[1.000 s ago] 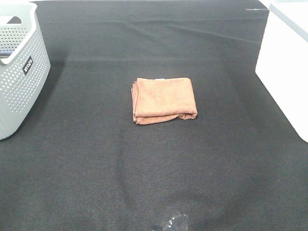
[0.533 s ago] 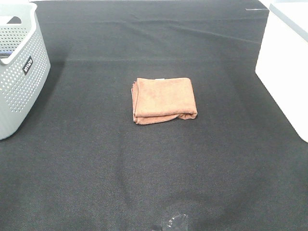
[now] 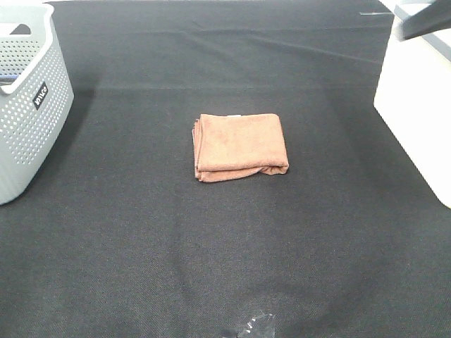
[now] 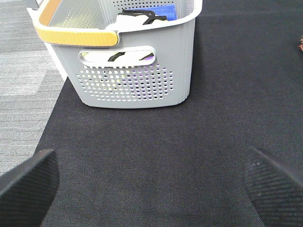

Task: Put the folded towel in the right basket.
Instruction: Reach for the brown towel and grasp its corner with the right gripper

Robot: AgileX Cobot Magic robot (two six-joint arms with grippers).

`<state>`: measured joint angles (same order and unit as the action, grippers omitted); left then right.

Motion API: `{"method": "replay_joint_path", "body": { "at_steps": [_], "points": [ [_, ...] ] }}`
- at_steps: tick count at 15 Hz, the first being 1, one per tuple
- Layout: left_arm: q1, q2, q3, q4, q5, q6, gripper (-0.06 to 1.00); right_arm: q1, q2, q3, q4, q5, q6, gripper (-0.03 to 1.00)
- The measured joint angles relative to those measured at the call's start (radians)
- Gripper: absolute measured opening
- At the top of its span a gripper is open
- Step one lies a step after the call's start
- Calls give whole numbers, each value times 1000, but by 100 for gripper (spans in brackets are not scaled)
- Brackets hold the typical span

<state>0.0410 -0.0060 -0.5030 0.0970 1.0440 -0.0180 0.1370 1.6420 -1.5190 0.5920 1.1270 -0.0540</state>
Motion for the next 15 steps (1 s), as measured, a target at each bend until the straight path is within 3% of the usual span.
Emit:
{"method": "replay_joint_path", "body": {
  "at_steps": [2,7,15],
  "points": [
    [0,0,0,0,0,0,98,55,125,-67,8,-41,-1,92],
    [0,0,0,0,0,0,98,62,396,-202,86,-89,-65,92],
    [0,0,0,0,0,0,98,62,650,-215,99,-230,-170,92]
  ]
}}
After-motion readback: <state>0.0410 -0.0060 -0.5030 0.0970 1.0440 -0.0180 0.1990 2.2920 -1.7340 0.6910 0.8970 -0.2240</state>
